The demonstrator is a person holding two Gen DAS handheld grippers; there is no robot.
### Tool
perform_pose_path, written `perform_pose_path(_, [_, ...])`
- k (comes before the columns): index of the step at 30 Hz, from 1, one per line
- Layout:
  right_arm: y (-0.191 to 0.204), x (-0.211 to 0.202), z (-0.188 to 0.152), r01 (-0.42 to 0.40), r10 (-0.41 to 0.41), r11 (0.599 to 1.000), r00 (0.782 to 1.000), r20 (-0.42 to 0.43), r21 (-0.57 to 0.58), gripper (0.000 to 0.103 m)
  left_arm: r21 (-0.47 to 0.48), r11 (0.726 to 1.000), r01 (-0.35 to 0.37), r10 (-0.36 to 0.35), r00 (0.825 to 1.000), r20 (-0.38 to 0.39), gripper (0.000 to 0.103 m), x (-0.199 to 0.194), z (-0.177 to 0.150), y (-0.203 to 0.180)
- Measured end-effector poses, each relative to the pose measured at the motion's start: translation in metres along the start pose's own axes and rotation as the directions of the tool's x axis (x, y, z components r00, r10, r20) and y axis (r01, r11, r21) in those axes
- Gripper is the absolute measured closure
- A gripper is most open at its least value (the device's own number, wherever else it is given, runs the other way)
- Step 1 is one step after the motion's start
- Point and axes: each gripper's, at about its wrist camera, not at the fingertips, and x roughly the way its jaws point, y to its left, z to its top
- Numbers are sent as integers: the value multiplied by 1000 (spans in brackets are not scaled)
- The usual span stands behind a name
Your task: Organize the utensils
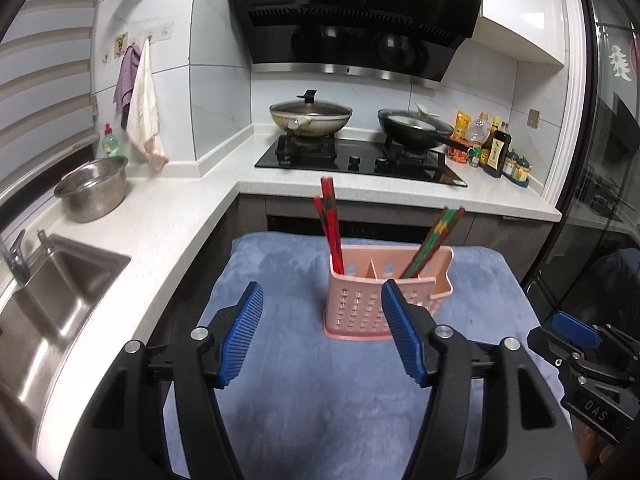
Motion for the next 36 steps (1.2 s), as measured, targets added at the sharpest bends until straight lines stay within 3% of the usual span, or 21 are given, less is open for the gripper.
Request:
perform_pose_path(3, [1,-3,-12,4,-4,1000,1000,-21,2,56,2,1000,-6,6,1000,-17,42,-5,-11,1])
perform_pose_path(8, [-2,-8,-29,9,-9,1000,999,-37,24,47,-5,1000,-29,29,999,-33,24,-12,-27,6])
perform_pose_path(11, [-3,-11,-36,24,-23,999,999,-33,26,40,-4,999,-48,48,998,-48,18,-15,-36,8])
perform_pose_path(16, [-7,-13,-47,38,-36,999,998,-56,32,32,-11,997,-74,73,994,-78,14,-14,-45,13])
perform_pose_path(24, [-13,-12,-58,70,-66,997,994,-82,41,28,8,995,-103,104,987,-124,10,-10,-62,15])
perform_pose_path(30, [-14,-14,-62,105,-103,994,993,-62,27,19,8,994,-113,113,983,-147,9,-8,-69,17])
perform_pose_path(36, [-15,-14,-64,130,-129,991,990,-56,17,17,13,993,-116,117,981,-158,8,-5,-70,16])
